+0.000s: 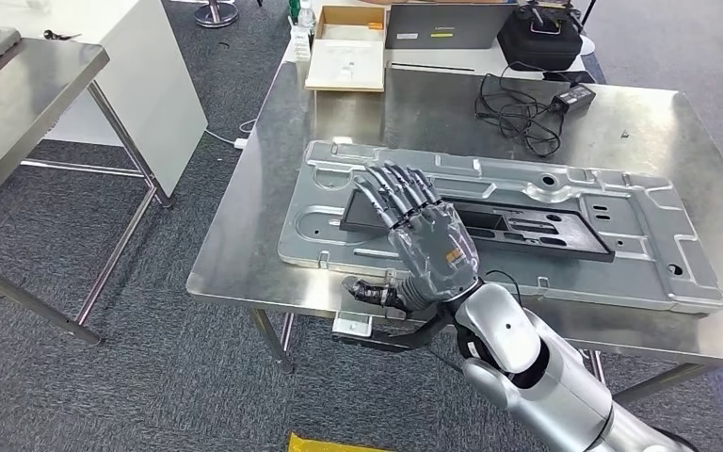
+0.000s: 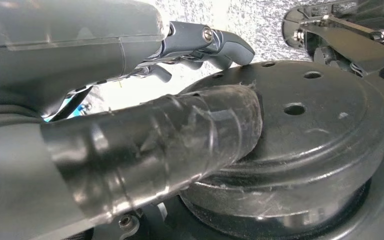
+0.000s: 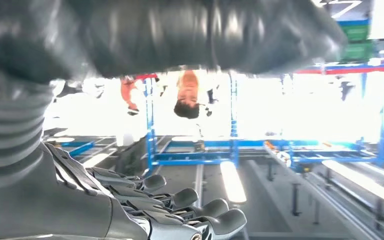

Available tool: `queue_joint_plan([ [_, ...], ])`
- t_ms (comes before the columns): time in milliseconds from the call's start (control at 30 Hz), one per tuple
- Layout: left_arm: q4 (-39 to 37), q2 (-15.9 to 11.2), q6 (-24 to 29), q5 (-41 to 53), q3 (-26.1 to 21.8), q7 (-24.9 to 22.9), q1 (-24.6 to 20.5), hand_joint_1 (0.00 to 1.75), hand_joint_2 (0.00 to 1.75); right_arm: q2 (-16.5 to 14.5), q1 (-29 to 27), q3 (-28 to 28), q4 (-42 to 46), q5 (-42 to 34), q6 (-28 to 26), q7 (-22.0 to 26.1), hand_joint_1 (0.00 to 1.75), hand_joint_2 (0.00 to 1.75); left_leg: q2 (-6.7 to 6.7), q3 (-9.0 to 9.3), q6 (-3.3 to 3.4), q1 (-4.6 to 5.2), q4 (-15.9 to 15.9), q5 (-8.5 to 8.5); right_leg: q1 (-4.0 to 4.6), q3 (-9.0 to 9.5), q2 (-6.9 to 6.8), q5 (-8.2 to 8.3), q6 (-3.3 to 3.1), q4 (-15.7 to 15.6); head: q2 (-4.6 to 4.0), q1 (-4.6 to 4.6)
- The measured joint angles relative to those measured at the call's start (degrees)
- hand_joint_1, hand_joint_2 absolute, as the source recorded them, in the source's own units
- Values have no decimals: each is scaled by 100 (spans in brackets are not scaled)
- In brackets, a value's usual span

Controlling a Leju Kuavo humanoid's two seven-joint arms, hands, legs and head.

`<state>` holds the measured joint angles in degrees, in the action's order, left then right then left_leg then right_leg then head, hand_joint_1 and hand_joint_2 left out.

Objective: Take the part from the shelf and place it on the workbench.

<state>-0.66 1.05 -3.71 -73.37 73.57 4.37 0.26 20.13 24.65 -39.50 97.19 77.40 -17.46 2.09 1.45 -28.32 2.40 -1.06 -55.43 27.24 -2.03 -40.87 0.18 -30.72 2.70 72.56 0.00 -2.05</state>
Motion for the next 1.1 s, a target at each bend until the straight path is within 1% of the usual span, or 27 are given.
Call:
queue_joint_plan([
  [33,0,3,16,0,0,-24,-4,0,0,0,1,-52,31,-16,0,1,0,175,56,-11,-45,-27,-51,31,-35,162,21,198,35,-312,0,1],
  [67,-1,3,49,4,0,-61,-11,0,0,0,2,-105,56,-31,-1,2,0,175,115,-37,-105,-55,-115,72,-68,344,120,330,68,-659,0,-2],
  [100,-2,0,102,18,0,-112,-26,0,0,0,-4,-156,78,-43,-3,-2,0,175,171,-82,-168,-68,-204,113,-85,489,231,417,76,-951,0,1],
  [133,-4,-2,168,36,0,-173,-39,0,0,0,-27,-204,96,-57,-5,-12,0,175,227,-140,-228,-77,-274,140,-94,567,315,440,60,-1118,0,0],
  [167,-5,-5,234,57,0,-231,-47,0,0,0,-62,-246,107,-73,-10,-31,0,175,276,-196,-280,-83,-318,146,-77,573,373,402,22,-1147,0,2],
  [233,-7,-3,326,81,0,-309,-37,0,0,2,-170,-305,121,-91,-36,-85,0,175,349,-268,-357,-106,-328,124,-50,542,273,422,-90,-1128,0,2],
  [267,-7,-3,351,84,0,-328,-27,0,0,3,-224,-329,122,-84,-60,-110,0,175,292,-294,-382,-114,-360,155,-40,537,212,438,-147,-1138,0,3],
  [300,-7,-2,368,85,0,-339,-26,0,0,5,-275,-347,121,-70,-88,-128,0,175,193,-350,-398,-116,-478,254,-39,529,144,458,-203,-1156,0,3],
  [367,-7,-3,387,85,0,-350,-42,0,0,6,-362,-370,121,-45,-124,-144,0,175,-40,-587,-410,-106,-1040,637,-7,489,0,500,-296,-1177,0,3],
  [433,-7,-4,405,86,0,-360,-53,0,0,7,-441,-380,121,-38,-126,-151,0,175,-97,-872,-410,-102,-1741,997,49,416,-147,546,-349,-1178,0,3],
  [467,-7,-4,424,86,0,-375,-52,0,0,7,-494,-385,120,-39,-117,-163,0,175,-105,-905,-397,-99,-1892,1043,77,379,-220,572,-365,-1178,0,3],
  [500,-7,-4,450,85,0,-398,-51,0,0,12,-562,-388,118,-40,-108,-182,0,175,-117,-820,-375,-92,-1821,984,101,346,-292,599,-372,-1178,0,3],
  [533,-7,-4,477,82,0,-428,-50,0,0,18,-650,-389,115,-40,-102,-212,0,175,-146,-628,-344,-79,-1542,848,119,319,-360,626,-372,-1178,0,3],
  [600,-7,-5,545,58,0,-497,-57,0,0,56,-922,-388,100,-26,-113,-309,0,175,-324,-108,-262,-27,-701,572,147,293,-496,684,-347,-1185,0,1],
  [633,-7,-5,577,38,-1,-531,-60,0,0,92,-1098,-380,89,-10,-130,-365,0,175,-403,47,-228,5,-414,482,151,296,-560,714,-319,-1196,0,5],
  [667,-7,-4,613,16,-2,-567,-58,0,44,138,-1301,-361,77,13,-149,-416,0,175,-447,117,-198,36,-248,427,146,305,-623,748,-281,-1213,0,10],
  [733,-7,-3,667,-20,-8,-638,-34,0,131,221,-1715,-290,61,60,-193,-488,0,175,-364,54,-144,73,-208,320,121,335,-736,830,-199,-1274,0,19],
  [767,-7,1,699,-29,-12,-698,-21,0,175,265,-1912,-234,58,82,-212,-510,0,175,-305,24,-113,66,-176,245,104,340,-728,834,-155,-1288,0,18],
  [800,-7,7,733,-33,-17,-775,-16,0,175,309,-2099,-169,58,96,-226,-530,0,175,-252,-14,-73,54,-140,161,92,323,-633,743,-121,-1250,0,17],
  [833,-7,12,769,-28,-21,-863,-16,0,175,366,-2274,-92,60,102,-228,-544,0,175,-204,-63,-36,41,-104,72,84,276,-474,539,-94,-1102,0,17],
  [900,-8,25,828,-14,-25,-1006,-26,0,175,469,-2569,54,62,73,-195,-581,0,175,-115,-208,17,39,-95,-71,78,112,-133,-64,-73,-486,0,16],
  [933,-9,31,847,-13,-26,-1044,-29,0,175,514,-2683,107,62,41,-161,-603,0,175,-62,-296,25,47,-108,-130,83,47,-56,-287,-72,-134,0,15],
  [967,-9,37,863,-16,-30,-1069,-31,0,175,549,-2777,144,62,2,-125,-628,0,175,-1,-389,23,54,-129,-185,86,48,-27,-375,-73,97,0,16],
  [1000,-9,42,879,-23,-35,-1088,-32,0,175,576,-2851,167,62,-32,-94,-651,0,175,63,-478,16,58,-155,-234,88,146,-15,-342,-79,133,0,16],
  [1033,-9,45,890,-29,-41,-1101,-34,0,175,596,-2911,186,62,-63,-72,-668,0,175,132,-562,3,58,-187,-277,86,353,-2,-225,-87,-48,0,16],
  [1067,-9,47,898,-35,-45,-1111,-35,0,175,611,-2954,202,62,-83,-61,-681,0,175,199,-636,-15,56,-225,-314,81,651,53,-98,-101,-411,0,16],
  [1100,-9,52,904,-42,-48,-1119,-40,0,175,625,-2982,218,62,-94,-55,-686,0,175,259,-705,-39,56,-265,-346,78,948,173,-52,-120,-828,0,16],
])
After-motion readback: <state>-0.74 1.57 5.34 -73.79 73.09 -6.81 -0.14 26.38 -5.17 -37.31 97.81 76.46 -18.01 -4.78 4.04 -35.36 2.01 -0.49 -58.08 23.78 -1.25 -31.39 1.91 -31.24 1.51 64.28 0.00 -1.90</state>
